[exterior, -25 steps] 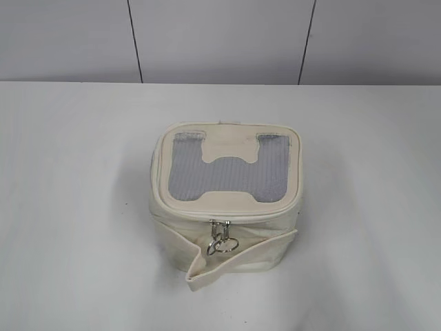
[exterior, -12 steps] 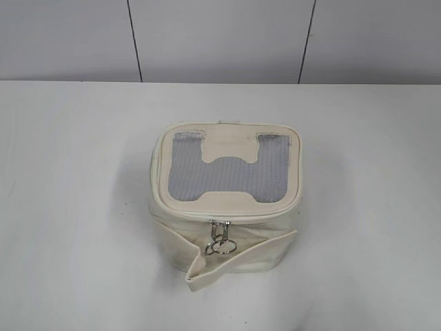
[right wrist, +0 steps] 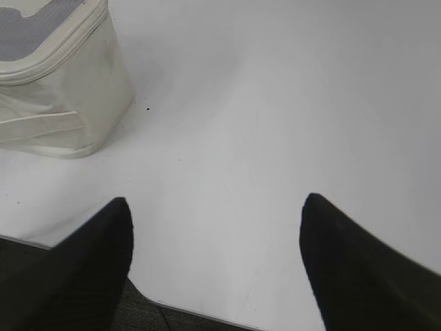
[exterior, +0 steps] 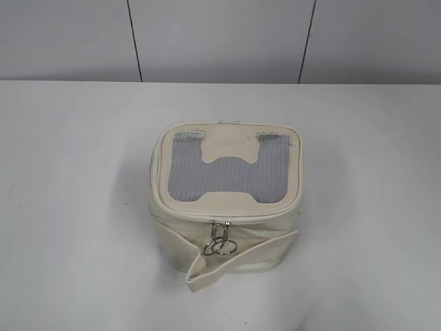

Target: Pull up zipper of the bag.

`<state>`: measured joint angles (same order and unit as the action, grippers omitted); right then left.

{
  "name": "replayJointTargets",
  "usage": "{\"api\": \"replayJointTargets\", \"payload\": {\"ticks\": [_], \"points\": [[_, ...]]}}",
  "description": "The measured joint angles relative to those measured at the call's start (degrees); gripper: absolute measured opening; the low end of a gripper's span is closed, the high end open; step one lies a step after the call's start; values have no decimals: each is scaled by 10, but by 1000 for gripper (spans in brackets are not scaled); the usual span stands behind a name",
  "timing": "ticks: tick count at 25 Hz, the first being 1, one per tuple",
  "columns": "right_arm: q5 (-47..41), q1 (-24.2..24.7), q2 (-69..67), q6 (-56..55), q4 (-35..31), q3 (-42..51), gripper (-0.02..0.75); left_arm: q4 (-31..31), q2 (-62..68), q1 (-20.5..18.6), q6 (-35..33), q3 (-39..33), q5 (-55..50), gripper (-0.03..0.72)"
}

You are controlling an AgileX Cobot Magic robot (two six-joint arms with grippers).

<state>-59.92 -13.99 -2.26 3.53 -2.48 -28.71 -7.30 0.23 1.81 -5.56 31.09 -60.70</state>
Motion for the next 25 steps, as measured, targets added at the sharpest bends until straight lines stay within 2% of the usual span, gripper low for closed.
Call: {"api": "replayJointTargets", "payload": {"ticks": [11, 19, 25], "points": [[0, 1, 0, 1, 0, 0, 586, 0, 0, 0, 0, 0, 0, 348], [0, 104, 2, 1, -2, 0, 586, 0, 0, 0, 0, 0, 0, 348], [0, 113, 11, 1, -2, 0, 586, 0, -6, 0, 0, 0, 2, 348]]}}
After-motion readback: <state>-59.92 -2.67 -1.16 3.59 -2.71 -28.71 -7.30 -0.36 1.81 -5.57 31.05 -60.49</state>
